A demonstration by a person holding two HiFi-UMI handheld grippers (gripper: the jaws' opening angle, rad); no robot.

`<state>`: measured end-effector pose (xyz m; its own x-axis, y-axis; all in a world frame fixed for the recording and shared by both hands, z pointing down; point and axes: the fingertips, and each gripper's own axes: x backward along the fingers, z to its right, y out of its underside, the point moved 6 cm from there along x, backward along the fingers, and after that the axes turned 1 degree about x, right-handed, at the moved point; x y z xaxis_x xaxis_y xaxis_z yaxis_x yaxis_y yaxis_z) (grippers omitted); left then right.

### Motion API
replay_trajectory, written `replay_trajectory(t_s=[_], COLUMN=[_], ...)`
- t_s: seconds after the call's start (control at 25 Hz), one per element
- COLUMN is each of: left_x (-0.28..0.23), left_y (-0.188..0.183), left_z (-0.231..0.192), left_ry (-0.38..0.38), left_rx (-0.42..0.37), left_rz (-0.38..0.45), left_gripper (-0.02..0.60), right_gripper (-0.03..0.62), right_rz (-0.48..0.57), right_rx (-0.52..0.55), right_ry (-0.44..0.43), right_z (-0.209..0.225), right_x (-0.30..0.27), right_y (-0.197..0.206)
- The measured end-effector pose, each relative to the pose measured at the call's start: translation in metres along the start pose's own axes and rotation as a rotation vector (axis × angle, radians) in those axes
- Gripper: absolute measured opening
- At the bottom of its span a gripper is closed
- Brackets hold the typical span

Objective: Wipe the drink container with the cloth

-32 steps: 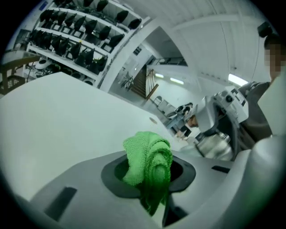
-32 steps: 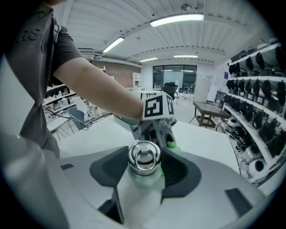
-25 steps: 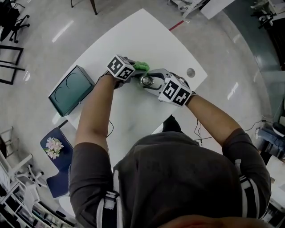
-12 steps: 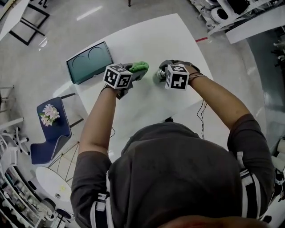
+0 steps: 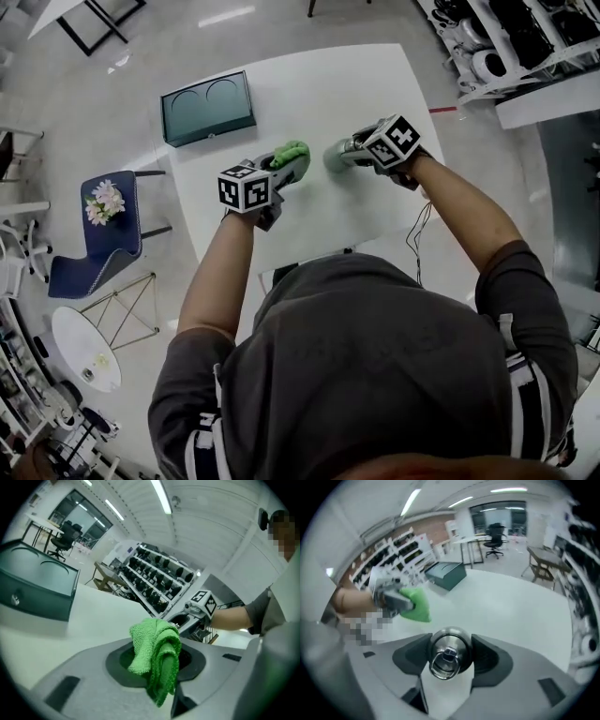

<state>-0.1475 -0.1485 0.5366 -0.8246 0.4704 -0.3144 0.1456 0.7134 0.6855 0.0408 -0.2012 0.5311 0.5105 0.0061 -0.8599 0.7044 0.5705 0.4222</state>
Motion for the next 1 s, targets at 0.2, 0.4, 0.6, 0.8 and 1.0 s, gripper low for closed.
replay_trajectory(t_s=[0.2,0.4,0.6,0.8,1.0], left_x=[-0.001,-0.029,-0.049,-0.034,-0.01], left_y=[0.001,-0.015,-0.015,-0.011,-0.019], left_z=[0.029,0.07,0.075,0.056,0.028], left_ry=[0.026,0.076,0.006,-0.072,-0.157], left_rx=[0.009,-0.027,-0.041,-0.058,-0.065], left_rz=[0.073,0.099,0.085,0.077,0.102], left_gripper=[0.094,0.093,0.094,0.094,0.094], right_gripper=[0.249,0.249,0.249,0.249,0.249], right_rz=[0.372,0.617,0.688,0.735,0.778], right_rx=[-0.528,-0.753,-0.774,-0.791,-0.788], right_ry=[-0.105,-0.186,-0.243,-0.289,-0.337], right_z=[0.023,0.016,0.003,0.003,0.002], right_x=[0.023,0.032,0.04,0.049,0.061], right_y=[0.008,-0.011,-0.022,-0.021,-0.021])
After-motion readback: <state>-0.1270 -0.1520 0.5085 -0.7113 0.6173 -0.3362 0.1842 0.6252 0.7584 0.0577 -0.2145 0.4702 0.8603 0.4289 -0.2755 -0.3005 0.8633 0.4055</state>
